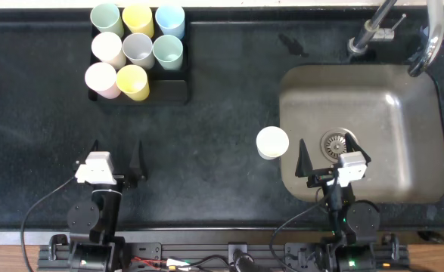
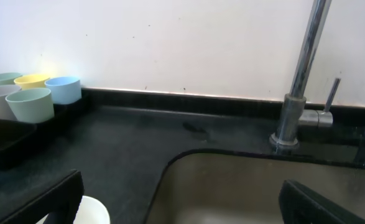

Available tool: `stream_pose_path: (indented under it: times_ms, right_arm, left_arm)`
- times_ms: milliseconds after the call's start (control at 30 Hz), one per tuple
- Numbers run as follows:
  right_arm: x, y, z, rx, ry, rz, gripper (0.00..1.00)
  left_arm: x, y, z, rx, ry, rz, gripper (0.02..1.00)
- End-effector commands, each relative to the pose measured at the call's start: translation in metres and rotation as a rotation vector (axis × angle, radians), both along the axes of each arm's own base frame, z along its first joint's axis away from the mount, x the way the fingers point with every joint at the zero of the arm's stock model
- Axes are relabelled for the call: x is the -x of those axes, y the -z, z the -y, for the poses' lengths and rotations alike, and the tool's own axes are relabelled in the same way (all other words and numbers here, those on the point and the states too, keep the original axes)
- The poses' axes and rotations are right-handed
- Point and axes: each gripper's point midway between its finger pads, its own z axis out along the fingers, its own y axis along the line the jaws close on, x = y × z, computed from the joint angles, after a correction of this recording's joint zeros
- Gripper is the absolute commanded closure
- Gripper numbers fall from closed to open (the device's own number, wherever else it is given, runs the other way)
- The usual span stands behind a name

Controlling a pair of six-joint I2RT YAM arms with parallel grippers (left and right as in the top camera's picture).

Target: Store Cups

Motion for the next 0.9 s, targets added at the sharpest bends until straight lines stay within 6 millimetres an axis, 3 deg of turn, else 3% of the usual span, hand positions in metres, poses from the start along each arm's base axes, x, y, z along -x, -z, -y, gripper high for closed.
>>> stream_pose_path:
  times_ms: [33,267,500,700,900]
  right_arm:
    - [0.0,-0.011,-0.001,-0.031,-0.005,-0.021,0.005]
    - [-0.008,-0.039,-0.002,-0.019,-0.005,-0.144,0.005]
    - [-0.018,-0.091,-0.004,-0.004,-0.005,-0.33,0.007]
    - [-0.027,-0.106,-0.005,0.016,-0.005,-0.586,0.005]
    - [-0.034,-0.105,-0.018,0.012,-0.067,-0.822,0.003]
  left_arm:
    - [0.001,-0.001,0.002,-0.016,0.015,0.007,0.018]
    - [0.001,-0.001,0.002,-0.016,0.015,0.007,0.018]
    - [0.001,-0.001,0.002,-0.016,0.015,0.007,0.018]
    - [0.001,-0.001,0.002,-0.016,0.015,0.007,0.018]
    - [0.001,-0.001,0.002,-0.016,0.015,0.007,0.02]
